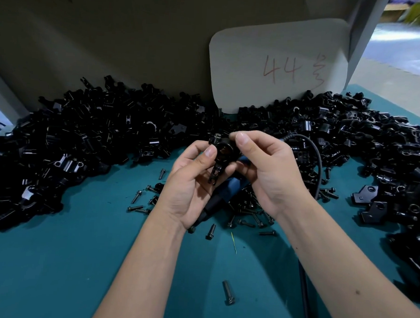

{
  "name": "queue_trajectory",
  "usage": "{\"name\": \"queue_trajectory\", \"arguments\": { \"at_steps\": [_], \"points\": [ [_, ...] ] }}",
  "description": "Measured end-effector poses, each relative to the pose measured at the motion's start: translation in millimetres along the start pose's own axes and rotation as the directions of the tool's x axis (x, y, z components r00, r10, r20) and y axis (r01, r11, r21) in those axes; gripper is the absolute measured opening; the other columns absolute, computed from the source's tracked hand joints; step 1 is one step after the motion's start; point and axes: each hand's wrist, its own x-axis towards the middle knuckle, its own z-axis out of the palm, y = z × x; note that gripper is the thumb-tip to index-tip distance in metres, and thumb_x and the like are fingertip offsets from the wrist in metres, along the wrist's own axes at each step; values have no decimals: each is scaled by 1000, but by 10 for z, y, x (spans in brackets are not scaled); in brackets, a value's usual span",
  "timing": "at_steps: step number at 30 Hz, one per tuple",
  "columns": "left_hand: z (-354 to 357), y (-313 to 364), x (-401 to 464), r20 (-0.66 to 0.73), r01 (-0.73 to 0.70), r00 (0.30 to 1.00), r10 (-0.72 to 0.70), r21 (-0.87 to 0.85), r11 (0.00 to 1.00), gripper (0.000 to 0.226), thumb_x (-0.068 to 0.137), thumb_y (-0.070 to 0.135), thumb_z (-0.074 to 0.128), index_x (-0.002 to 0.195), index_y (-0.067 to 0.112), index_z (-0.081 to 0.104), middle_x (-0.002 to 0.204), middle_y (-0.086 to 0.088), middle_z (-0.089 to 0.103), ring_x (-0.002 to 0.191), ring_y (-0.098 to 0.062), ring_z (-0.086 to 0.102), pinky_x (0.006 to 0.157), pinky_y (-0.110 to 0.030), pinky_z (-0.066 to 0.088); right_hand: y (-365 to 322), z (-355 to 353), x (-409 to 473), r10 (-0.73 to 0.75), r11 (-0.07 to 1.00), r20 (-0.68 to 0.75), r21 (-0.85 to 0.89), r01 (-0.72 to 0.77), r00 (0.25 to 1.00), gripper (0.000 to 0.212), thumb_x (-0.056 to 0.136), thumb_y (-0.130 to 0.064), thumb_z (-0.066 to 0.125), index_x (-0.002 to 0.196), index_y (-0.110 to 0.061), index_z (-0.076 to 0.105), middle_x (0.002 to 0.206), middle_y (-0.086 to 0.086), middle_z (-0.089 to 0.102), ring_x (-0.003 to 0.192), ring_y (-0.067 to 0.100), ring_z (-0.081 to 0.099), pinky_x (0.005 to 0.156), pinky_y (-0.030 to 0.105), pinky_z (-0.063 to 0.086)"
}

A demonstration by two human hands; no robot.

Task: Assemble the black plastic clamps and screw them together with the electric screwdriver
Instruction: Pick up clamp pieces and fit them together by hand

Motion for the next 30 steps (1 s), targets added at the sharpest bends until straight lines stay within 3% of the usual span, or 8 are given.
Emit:
{"name": "queue_trajectory", "arguments": {
  "at_steps": [5, 7, 9, 14, 21, 23, 27, 30],
  "points": [
    [13, -8, 11, 12, -9, 1000, 8, 50, 999, 9, 86, 16, 74, 90, 17, 66, 94, -12, 76, 79, -26, 74, 74, -35, 63, -13, 19, 1, -39, 999, -41, -33, 38, 998, 18, 80, -28, 84, 78, -17, 70, 78, 4, 71, 73, 17, 69, 56, 25, 55],
    [13, -18, 17, 14, -12, 1000, 11, 101, 995, 7, 86, 16, 74, 90, 19, 68, 100, -15, 76, 86, -31, 75, 83, -43, 64, -21, 5, -1, -42, 997, -15, -65, 41, 999, 10, 90, -31, 78, 92, -22, 77, 92, 3, 71, 87, 15, 67, 64, 26, 54],
    [15, -23, 19, 23, -8, 1000, 5, 116, 993, 6, 87, 16, 74, 91, 19, 70, 98, -16, 76, 87, -31, 76, 81, -44, 64, -31, 1, -1, -43, 993, 26, -108, 46, 999, 11, 95, -30, 72, 100, -27, 81, 103, 2, 73, 97, 15, 65, 73, 29, 53],
    [-1, -33, 31, 21, -2, 1000, 0, 111, 994, 9, 90, 11, 73, 97, 14, 67, 100, -20, 75, 89, -31, 75, 82, -41, 62, -37, 9, -4, -9, 991, 51, -131, 15, 999, 17, 86, -32, 74, 96, -21, 82, 97, 4, 74, 97, 22, 64, 79, 39, 49],
    [18, -61, 36, -24, -92, 995, 101, 237, 967, 14, 86, 9, 75, 96, 9, 65, 97, -22, 73, 86, -28, 76, 83, -38, 62, -33, 53, 21, -96, 975, -19, -202, 90, 995, 17, 88, -19, 81, 74, -18, 71, 77, -3, 73, 71, 9, 68, 57, 25, 55],
    [25, -69, 38, -27, -93, 995, 101, 225, 970, 13, 85, 11, 76, 94, 11, 66, 97, -21, 74, 85, -27, 76, 82, -36, 62, -16, 52, 16, -125, 964, 18, -234, 125, 992, 9, 94, -20, 76, 86, -22, 76, 84, -4, 74, 79, 9, 68, 61, 27, 55],
    [20, -65, 41, -30, -89, 995, 96, 187, 978, 10, 84, 10, 76, 89, 16, 70, 93, -17, 74, 86, -27, 76, 82, -37, 61, -9, 37, -19, -93, 981, 103, -159, 109, 990, 20, 101, -21, 64, 97, -28, 83, 103, -3, 77, 100, 12, 70, 82, 33, 57],
    [16, -58, 38, -29, -96, 994, 104, 208, 973, 11, 83, 12, 78, 88, 16, 70, 91, -16, 73, 85, -27, 75, 84, -38, 61, -6, 79, -20, -79, 985, 41, -148, 84, 996, 16, 96, -17, 72, 90, -25, 84, 95, -2, 78, 92, 11, 72, 74, 26, 58]
  ]
}}
